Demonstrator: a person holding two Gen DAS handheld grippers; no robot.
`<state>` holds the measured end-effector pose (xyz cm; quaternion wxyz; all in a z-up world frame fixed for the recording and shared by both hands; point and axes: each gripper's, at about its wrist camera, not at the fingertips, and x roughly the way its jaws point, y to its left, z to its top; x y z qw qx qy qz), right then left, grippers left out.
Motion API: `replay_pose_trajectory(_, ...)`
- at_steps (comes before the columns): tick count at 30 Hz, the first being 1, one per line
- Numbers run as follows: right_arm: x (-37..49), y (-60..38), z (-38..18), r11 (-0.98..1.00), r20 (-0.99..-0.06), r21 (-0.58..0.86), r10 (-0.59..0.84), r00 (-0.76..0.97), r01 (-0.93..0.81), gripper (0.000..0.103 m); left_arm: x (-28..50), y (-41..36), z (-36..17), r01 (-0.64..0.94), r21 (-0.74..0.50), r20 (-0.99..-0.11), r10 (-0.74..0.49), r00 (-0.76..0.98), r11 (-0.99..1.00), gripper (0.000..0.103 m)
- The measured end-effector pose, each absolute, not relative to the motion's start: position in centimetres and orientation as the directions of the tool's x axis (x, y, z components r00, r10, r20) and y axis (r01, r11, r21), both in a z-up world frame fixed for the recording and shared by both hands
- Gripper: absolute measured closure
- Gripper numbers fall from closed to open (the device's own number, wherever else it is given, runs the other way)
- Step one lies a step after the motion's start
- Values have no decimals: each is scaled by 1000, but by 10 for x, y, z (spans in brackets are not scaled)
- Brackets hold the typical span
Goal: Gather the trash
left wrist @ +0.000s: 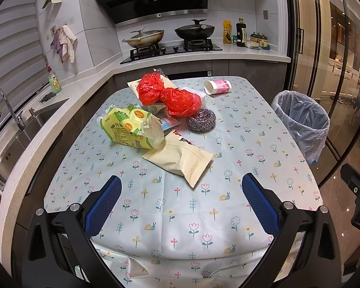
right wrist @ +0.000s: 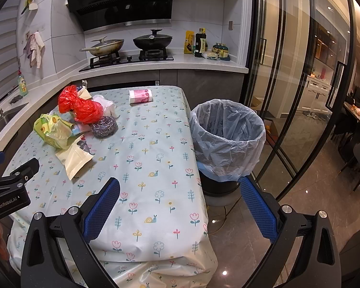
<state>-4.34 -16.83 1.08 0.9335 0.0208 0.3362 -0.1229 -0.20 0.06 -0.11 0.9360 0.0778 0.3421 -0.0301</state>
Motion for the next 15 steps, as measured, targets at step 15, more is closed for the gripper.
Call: replay_pose_trajectory(15, -44, -170, 7, 968, -636, -44, -217, 741, 246, 7, -3, -1, -2, 110, 122, -645, -6, 764, 986, 7)
